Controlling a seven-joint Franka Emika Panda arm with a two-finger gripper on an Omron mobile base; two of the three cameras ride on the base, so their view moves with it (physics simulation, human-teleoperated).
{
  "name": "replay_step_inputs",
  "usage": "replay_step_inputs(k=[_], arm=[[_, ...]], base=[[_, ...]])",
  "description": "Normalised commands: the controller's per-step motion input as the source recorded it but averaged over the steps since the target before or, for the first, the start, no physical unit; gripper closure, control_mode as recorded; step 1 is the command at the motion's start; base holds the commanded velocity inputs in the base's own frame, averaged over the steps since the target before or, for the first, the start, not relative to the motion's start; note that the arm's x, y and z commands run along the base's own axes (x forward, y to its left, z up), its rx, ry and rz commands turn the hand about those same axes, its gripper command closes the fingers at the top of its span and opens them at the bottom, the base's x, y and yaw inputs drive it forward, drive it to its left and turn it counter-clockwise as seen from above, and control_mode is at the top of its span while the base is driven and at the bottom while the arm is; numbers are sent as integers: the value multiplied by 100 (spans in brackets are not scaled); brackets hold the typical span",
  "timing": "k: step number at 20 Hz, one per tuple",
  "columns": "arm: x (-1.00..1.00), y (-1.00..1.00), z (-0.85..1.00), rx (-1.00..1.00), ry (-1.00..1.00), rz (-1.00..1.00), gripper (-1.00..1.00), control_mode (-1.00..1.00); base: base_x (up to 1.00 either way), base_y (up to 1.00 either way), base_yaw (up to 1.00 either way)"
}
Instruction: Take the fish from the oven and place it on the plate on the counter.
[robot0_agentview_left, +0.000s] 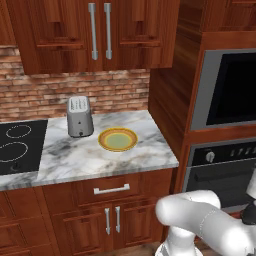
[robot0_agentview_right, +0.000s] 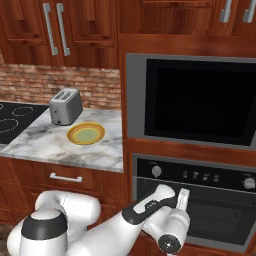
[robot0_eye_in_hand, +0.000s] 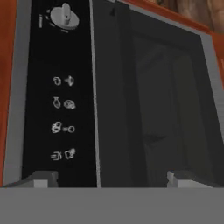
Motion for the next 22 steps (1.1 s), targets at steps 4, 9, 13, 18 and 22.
replay_step_inputs(k=[4, 9, 13, 18, 22], arm=[[-14, -5, -68, 0, -9, 20, -100, -100], [-16, 0, -59, 1, -27, 29, -100, -100], [3, -1, -47, 0, -21, 14, -100, -100], [38, 1, -19, 0, -1, 1, -100, -100], [52, 10, -1, 0, 0, 0, -100, -100]], base=[[0, 0, 0], [0, 0, 0], [0, 0, 0], [0, 0, 0], [0, 0, 0]])
